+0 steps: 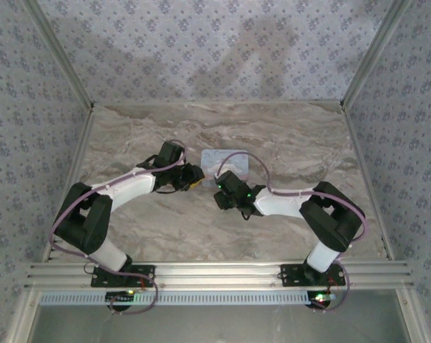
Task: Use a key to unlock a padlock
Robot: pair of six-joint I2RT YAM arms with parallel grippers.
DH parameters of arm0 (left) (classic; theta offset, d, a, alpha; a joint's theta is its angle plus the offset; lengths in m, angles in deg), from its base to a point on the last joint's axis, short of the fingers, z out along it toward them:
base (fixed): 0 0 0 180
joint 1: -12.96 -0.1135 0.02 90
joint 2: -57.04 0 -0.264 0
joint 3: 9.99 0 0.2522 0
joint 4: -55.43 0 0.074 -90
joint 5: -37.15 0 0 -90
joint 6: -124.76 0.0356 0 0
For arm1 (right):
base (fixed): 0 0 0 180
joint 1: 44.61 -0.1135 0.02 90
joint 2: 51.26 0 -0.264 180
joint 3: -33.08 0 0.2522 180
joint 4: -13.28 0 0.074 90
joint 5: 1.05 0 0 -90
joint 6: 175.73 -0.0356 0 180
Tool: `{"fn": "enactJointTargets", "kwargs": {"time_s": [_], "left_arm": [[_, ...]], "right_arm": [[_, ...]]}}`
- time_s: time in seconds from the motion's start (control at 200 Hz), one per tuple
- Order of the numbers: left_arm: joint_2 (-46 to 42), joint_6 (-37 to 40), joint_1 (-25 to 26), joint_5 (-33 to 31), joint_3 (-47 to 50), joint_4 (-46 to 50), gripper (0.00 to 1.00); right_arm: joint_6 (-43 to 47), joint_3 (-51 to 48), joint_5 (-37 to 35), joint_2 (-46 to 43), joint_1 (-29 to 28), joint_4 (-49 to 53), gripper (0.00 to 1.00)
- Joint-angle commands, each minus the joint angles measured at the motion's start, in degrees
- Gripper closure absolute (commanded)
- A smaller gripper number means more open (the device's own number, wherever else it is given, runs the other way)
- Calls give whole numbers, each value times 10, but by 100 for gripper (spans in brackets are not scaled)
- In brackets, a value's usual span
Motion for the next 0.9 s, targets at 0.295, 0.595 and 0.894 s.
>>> {"fn": "enactJointTargets", "kwargs": {"time_s": [0.295, 0.595, 0.894], "left_arm": [[2, -2, -3, 2, -7, -8, 66], [3, -1, -3, 3, -6, -10, 66], [12, 0, -2, -1, -7, -16, 66]], "right_arm": [[1, 0, -35, 48, -3, 4, 51], [-4, -25, -23, 40, -5, 4, 74], [11, -47, -11, 1, -13, 18, 99]]}}
